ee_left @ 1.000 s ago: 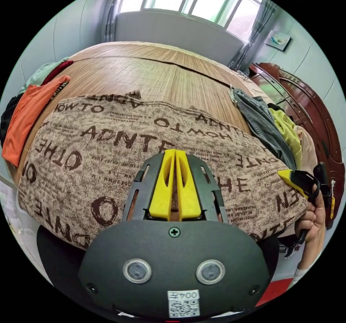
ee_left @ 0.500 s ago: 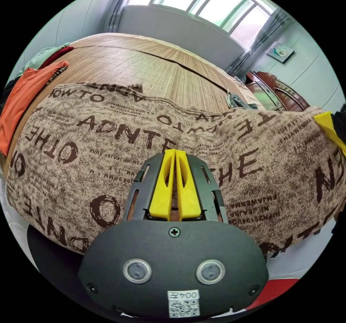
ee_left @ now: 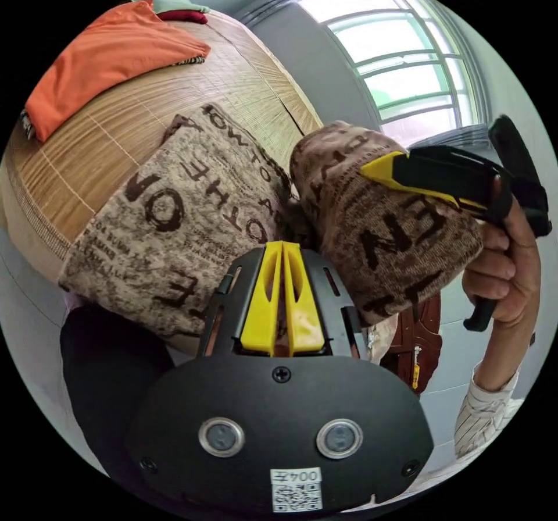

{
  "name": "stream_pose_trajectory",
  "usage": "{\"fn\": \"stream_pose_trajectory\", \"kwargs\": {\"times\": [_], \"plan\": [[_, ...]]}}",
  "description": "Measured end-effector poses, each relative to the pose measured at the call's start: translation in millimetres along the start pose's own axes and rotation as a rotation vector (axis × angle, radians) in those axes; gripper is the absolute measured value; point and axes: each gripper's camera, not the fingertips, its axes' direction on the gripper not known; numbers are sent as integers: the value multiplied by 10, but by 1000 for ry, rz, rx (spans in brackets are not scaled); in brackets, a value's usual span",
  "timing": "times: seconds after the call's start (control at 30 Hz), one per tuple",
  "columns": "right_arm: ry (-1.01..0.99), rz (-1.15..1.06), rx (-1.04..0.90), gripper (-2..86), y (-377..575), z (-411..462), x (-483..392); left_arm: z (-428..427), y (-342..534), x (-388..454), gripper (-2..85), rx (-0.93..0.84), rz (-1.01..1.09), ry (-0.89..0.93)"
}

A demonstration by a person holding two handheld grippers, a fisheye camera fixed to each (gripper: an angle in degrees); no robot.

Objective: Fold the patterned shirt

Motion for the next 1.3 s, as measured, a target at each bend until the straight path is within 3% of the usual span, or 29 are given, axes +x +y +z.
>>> {"fn": "stream_pose_trajectory", "kwargs": {"times": [0.1,0.2,0.47,0.67,0.9,0.97,1.03,1.3], "plan": [[26,10,-52,58,-166,281,-357,13,-61,-469,1,-77,-35,1],[56,-27,-98,85,-159,426,-605,-102,-20,-848,0,-66,-96,129],[-137,-98,253,86,597,-621,-199,-621,-9,-1329,0,19,-166,255],[-260,-172,422,144,1444,-446,235,-1032,-55,-1535,1,40,-131,163],[52,-435,464,176,1759,-71,-410,-1147,-337,-1609,2,-45,-67,89],[223,-401,476,116,1730,28,-494,-1157,-380,-1576,1,-67,-41,52],[265,-354,512,59,1762,-12,-451,-1208,-398,-1578,1,-65,-29,17],[-106,-135,542,51,1906,-438,276,-1007,-480,-1600,1,-33,-156,60]]}}
